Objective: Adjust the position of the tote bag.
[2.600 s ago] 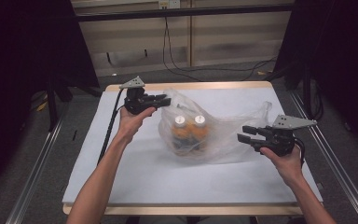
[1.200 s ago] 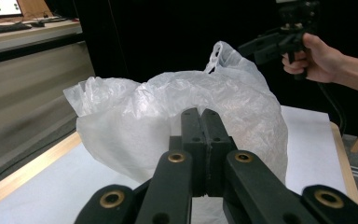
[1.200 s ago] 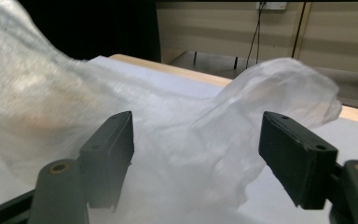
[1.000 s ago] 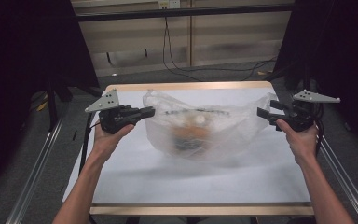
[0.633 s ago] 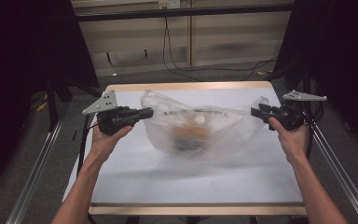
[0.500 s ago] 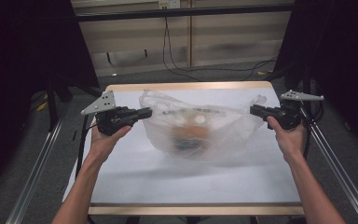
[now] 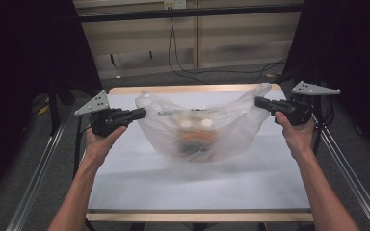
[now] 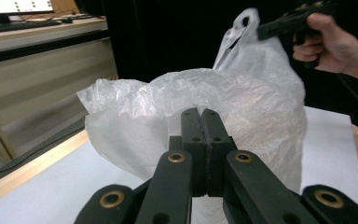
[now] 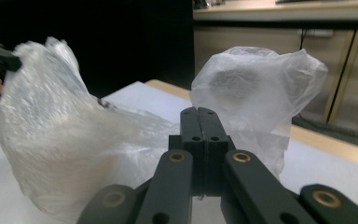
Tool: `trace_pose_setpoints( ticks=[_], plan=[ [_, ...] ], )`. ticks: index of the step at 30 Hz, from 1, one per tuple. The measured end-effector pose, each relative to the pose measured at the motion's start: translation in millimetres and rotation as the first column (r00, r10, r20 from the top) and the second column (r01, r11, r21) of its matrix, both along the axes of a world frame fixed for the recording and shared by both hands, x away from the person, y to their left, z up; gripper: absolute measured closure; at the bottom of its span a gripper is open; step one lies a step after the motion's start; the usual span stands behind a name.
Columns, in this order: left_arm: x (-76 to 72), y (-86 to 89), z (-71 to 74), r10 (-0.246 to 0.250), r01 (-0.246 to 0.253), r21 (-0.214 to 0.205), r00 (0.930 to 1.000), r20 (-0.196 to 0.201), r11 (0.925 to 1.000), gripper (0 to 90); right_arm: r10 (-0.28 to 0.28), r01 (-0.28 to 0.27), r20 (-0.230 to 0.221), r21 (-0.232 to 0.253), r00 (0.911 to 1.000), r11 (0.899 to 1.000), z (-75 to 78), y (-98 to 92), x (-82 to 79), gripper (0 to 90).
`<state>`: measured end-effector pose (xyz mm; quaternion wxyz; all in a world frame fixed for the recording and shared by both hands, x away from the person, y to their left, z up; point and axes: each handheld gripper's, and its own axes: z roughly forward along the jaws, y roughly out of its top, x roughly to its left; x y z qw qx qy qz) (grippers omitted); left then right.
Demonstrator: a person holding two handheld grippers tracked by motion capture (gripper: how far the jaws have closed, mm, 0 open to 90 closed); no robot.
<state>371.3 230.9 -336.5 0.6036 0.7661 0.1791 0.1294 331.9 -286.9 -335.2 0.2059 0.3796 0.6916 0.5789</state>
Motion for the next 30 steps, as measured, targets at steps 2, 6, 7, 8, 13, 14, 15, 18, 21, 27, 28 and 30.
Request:
trace_pose_setpoints(
  ticks=[2, 6, 7, 8, 13, 14, 15, 18, 21, 27, 28, 30],
  plan=[
    [2.0, 4.6, -2.4, 0.016, -0.016, -0.006, 0.9999, -0.007, 0.9999, 90.0, 0.013, -0.013, 0.024, 0.009, 0.9996, 1.000, 7.7, 2.9, -0.5, 90.0],
    [1.0, 13.0, -5.0, 0.031, -0.031, 0.010, 0.9994, -0.012, 0.9995, 90.0, 0.038, -0.040, 0.059, 0.030, 0.9975, 0.999, 21.0, 5.8, -4.2, 90.0],
    [-0.5, 15.0, -5.1, 0.030, -0.030, 0.015, 0.9995, -0.012, 0.9994, 90.0, 0.045, -0.048, 0.073, 0.037, 0.9963, 0.998, 23.7, 6.2, -6.4, 90.0],
    [-2.6, 16.7, -5.4, 0.038, -0.038, 0.022, 0.9992, -0.014, 0.9990, 90.0, 0.051, -0.055, 0.085, 0.043, 0.9951, 0.998, 26.3, 6.3, -9.3, 90.0],
    [-14.3, 26.9, -14.1, 0.040, -0.040, 0.035, 0.9989, -0.025, 0.9986, 90.0, 0.096, -0.101, 0.125, 0.037, 0.9875, 0.994, 30.0, 9.8, -28.7, 90.0],
    [-16.4, 28.9, -16.2, 0.043, -0.042, 0.035, 0.9987, -0.027, 0.9985, 90.0, 0.107, -0.113, 0.135, 0.033, 0.9851, 0.993, 29.4, 9.8, -34.1, 90.0],
    [-18.2, 31.3, -17.8, 0.049, -0.048, 0.044, 0.9985, -0.026, 0.9979, 90.0, 0.112, -0.118, 0.138, 0.033, 0.9840, 0.992, 29.1, 9.5, -38.4, 90.0],
    [-23.1, 37.1, -23.0, 0.056, -0.054, 0.055, 0.9979, -0.034, 0.9971, 90.0, 0.116, -0.122, 0.152, 0.029, 0.9815, 0.992, 28.2, 5.9, -47.8, 90.0],
    [-27.2, 41.3, -30.4, 0.043, -0.042, 0.029, 0.9979, -0.049, 0.9987, 90.0, 0.119, -0.122, 0.145, 0.013, 0.9823, 0.992, 22.9, 1.8, -52.6, 90.0],
    [-32.4, 49.0, -37.8, 0.054, -0.051, 0.055, 0.9969, -0.056, 0.9972, 90.0, 0.126, -0.125, 0.108, -0.019, 0.9861, 0.992, 7.8, -0.2, -55.7, 90.0],
    [-32.9, 49.2, -40.3, 0.044, -0.041, 0.050, 0.9973, -0.059, 0.9979, 90.0, 0.127, -0.125, 0.103, -0.022, 0.9866, 0.992, 6.2, -0.7, -56.1, 90.0],
    [-33.8, 49.2, -43.7, 0.041, -0.038, 0.052, 0.9967, -0.069, 0.9979, 90.0, 0.124, -0.122, 0.096, -0.026, 0.9876, 0.992, 2.8, -2.4, -57.4, 90.0]
  ],
)
